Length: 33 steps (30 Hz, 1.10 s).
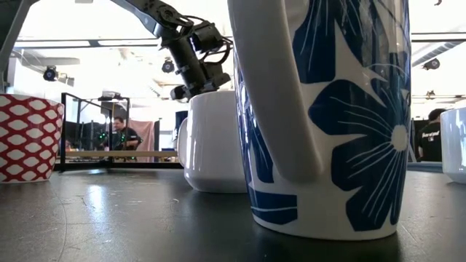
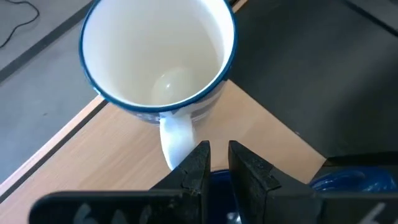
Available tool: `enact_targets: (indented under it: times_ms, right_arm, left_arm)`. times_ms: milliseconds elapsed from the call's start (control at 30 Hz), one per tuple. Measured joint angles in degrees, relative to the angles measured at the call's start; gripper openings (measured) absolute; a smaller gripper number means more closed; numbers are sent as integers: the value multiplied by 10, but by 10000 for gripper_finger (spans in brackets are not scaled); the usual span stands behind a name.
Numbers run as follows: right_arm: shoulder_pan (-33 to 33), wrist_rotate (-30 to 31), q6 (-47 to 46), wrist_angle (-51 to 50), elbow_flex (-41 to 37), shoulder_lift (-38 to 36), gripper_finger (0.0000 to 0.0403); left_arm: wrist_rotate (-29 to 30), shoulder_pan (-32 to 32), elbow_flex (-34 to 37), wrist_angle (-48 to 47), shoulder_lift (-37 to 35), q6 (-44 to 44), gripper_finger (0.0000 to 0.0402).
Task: Place coffee mugs
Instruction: Adjust the mugs on the shelf
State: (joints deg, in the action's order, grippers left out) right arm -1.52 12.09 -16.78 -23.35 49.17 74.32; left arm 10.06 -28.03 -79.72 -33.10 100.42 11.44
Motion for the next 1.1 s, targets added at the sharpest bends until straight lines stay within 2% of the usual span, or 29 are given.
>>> enact_targets:
  times_ms: [433, 733, 1100]
  right_arm:
    - [0, 0, -1, 0, 0, 0, 68]
    - [0, 0, -1, -1, 0, 0, 68]
    - [0, 0, -1, -1, 0, 0, 68]
  left_arm:
    - [1, 0, 0, -9, -2, -3, 40]
    - [25, 0, 0, -19, -8, -3, 40]
    - [-3, 11, 0, -28, -75, 2, 40]
